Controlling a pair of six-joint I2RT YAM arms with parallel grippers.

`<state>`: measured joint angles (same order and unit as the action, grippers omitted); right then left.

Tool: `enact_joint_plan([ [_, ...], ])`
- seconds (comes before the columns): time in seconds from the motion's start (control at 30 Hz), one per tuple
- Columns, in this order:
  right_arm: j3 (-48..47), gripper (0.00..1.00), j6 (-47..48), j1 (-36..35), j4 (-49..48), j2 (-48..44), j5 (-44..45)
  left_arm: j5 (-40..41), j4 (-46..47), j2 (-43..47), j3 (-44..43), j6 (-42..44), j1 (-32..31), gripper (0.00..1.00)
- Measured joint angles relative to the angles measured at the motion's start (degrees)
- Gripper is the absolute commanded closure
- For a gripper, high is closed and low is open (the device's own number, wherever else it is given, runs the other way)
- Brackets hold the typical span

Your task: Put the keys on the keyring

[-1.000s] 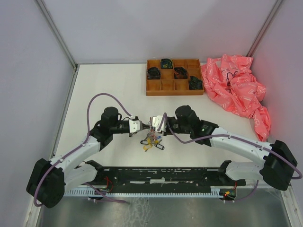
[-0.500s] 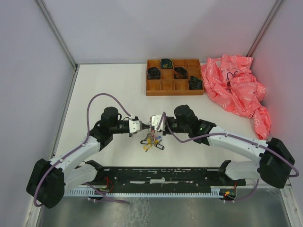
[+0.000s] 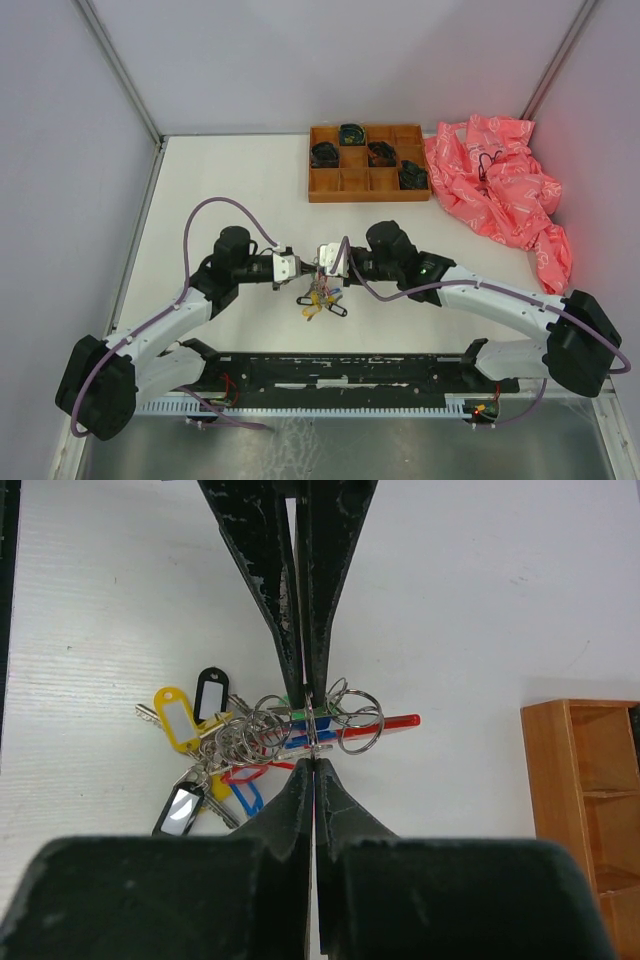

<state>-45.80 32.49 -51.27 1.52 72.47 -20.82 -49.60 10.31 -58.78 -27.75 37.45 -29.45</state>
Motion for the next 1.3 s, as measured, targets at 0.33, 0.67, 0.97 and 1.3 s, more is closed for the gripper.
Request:
enact_joint_plan([
  [0.33,-1.4,0.99,-0.8,0.1,2.6,0.1,-0.1,1.5,-1.9,-0.2,-0.7,1.1,-1.4,0.97],
  [0.67,-2.2,0.99,-0.8,0.0,3.7,0.5,-0.1,2.3,-3.8,-0.2,-1.5,1.6,-1.8,0.97],
  [0.97,-2.7,0.99,-0.6,-0.3,4.2,1.2,0.5,3.2,-5.9,-1.3,-2.7,2.0,-2.2,0.97],
  [1.3,-2.7,0.99,3.4,-1.7,4.8,1.2,3.0,5.2,-6.1,-2.9,-4.0,-0.2,-2.2,0.97],
])
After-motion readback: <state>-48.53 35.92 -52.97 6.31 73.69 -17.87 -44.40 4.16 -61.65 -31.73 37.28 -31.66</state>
